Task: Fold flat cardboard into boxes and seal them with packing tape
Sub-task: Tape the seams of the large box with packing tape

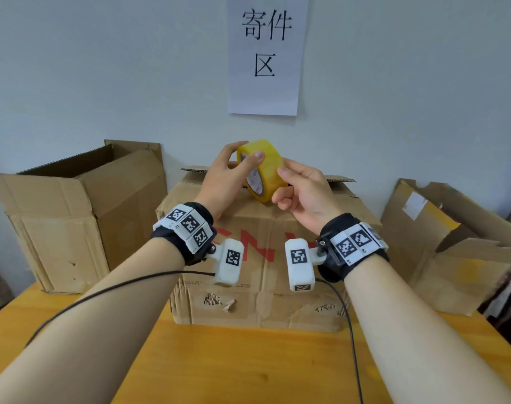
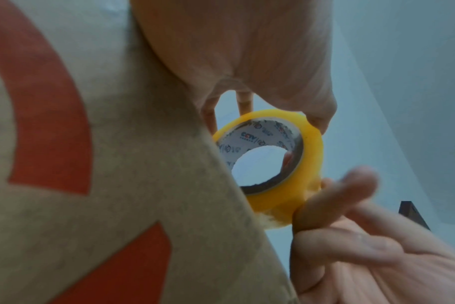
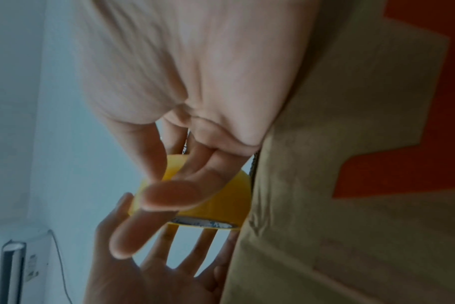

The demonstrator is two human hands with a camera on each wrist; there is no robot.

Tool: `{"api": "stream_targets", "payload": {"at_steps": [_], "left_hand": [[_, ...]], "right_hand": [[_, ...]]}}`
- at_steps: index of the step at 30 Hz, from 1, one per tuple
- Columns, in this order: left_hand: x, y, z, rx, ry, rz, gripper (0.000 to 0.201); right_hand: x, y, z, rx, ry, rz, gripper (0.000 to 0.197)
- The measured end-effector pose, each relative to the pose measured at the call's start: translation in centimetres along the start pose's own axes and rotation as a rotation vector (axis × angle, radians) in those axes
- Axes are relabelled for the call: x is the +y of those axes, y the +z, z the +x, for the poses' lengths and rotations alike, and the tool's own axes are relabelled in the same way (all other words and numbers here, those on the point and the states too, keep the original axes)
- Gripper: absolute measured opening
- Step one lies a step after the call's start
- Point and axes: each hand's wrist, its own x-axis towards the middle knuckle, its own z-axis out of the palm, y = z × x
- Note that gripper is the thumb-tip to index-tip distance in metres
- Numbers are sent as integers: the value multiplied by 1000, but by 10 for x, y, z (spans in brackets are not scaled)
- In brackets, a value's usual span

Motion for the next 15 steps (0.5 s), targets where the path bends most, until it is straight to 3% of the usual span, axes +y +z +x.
{"api": "stream_targets", "payload": {"at_steps": [6,12,15], "left_hand": [[7,-2,-3,84,-74,-79,61],[29,-9,-10,44,-190,-240,22],[38,-12,-13,46,-106,-201,23]], "right_hand": [[-2,4,-2,-72,-10,-125,42],[-3,9,-8,-51,-54,-433,24],[-18,12,-9,-32,-117,-482,22]]}}
